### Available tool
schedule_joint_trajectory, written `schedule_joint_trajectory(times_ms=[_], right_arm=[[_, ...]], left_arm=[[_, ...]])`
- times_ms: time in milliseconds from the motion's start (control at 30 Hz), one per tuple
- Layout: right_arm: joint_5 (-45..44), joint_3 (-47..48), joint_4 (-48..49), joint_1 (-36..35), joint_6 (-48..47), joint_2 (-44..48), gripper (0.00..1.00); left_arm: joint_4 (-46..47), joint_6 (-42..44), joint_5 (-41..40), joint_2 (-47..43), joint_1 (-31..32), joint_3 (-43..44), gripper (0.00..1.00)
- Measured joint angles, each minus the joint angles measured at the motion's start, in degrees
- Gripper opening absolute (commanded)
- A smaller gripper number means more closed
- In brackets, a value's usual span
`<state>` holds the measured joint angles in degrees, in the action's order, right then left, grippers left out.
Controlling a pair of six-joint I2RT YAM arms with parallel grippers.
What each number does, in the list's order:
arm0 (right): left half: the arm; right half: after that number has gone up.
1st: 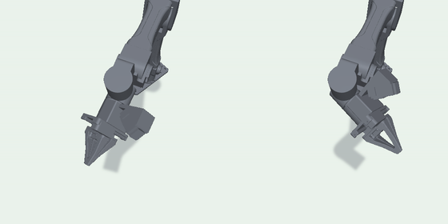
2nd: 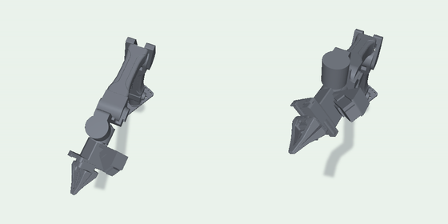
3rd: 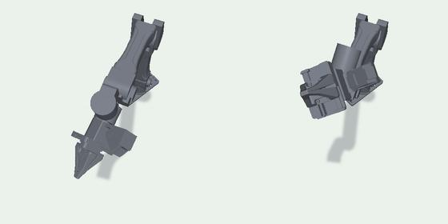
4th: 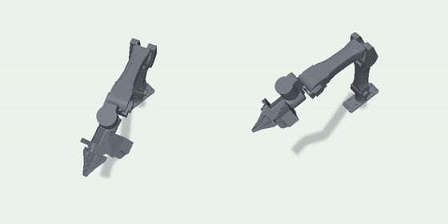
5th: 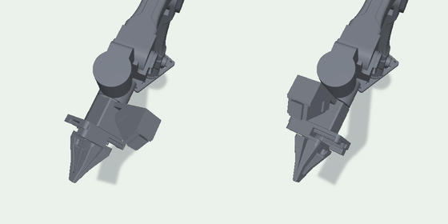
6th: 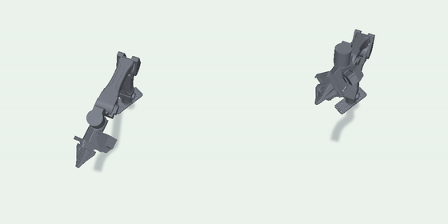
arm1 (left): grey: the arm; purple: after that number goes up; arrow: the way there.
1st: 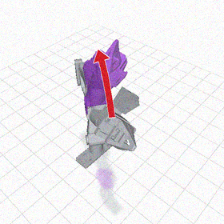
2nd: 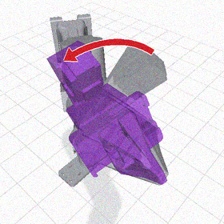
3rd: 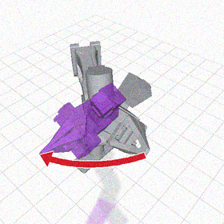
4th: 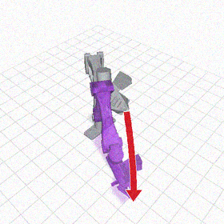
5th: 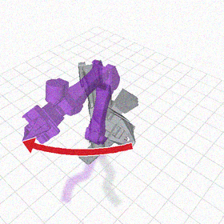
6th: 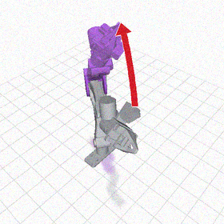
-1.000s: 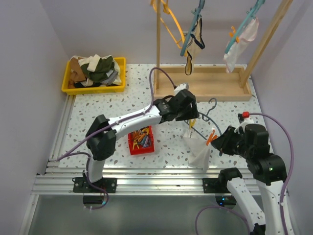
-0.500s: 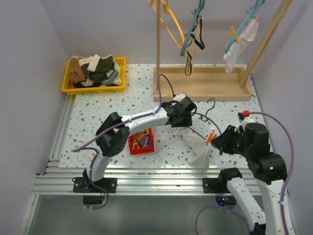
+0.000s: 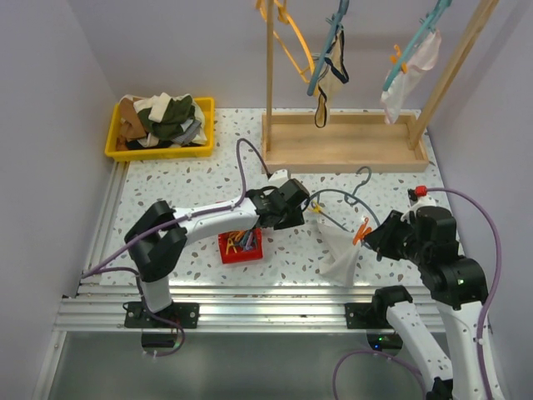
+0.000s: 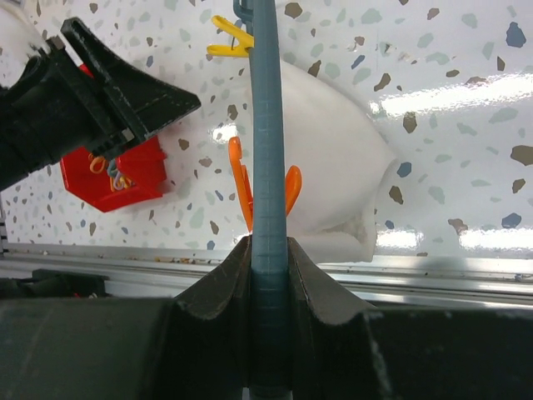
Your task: Remove the underwear clipped to the hanger
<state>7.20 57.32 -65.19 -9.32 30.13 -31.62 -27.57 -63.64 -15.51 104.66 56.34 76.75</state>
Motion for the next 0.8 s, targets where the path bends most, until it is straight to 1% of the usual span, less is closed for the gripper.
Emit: schedule_joint_trajectory(times_ms=[67, 167, 233, 300, 333, 367, 400, 633, 800], right_arm=[[-0.2, 0.0, 0.1, 0.0, 0.0, -0.3, 0.00], [-0.2, 0.0, 0.2, 0.0, 0.0, -0.3, 0.00], [-0.2, 0.0, 0.2, 0.0, 0.0, -0.3, 0.00], [-0.1, 0.0, 0.3, 0.0, -0.2, -0.3, 0.00], [0.0, 0.0, 0.3, 0.0, -0.3, -0.3, 0.00], [0.0, 0.0, 0.3, 0.0, -0.4, -0.3, 0.00], [0.0, 0.0, 0.3, 0.0, -0.6, -0.3, 0.00], [0.0, 0.0, 0.3, 0.0, -2.0, -0.3, 0.00], [0.0, 0.0, 0.2, 0.0, -2.8, -0.3, 0.00]], left_arm=[[1.4, -1.0, 0.1, -1.6, 0.0, -3.0, 0.48], [2.4, -2.0, 0.1, -2.1, 0.0, -4.2, 0.50], [3.4, -2.6, 0.2, -2.1, 0.0, -4.2, 0.67], [4.6, -3.3, 0.6, -2.1, 0.0, -4.1, 0.80], [4.8, -4.1, 1.0, -2.1, -0.1, -3.9, 0.92], [5.2, -4.5, 1.7, -2.1, -0.3, -3.6, 0.98], [5.9, -5.2, 2.8, -2.1, -0.5, -3.3, 1.00], [11.2, -9.9, 11.0, -1.6, -4.8, -2.8, 1.00], [11.3, -12.4, 17.9, 3.7, -8.3, 0.7, 1.00]])
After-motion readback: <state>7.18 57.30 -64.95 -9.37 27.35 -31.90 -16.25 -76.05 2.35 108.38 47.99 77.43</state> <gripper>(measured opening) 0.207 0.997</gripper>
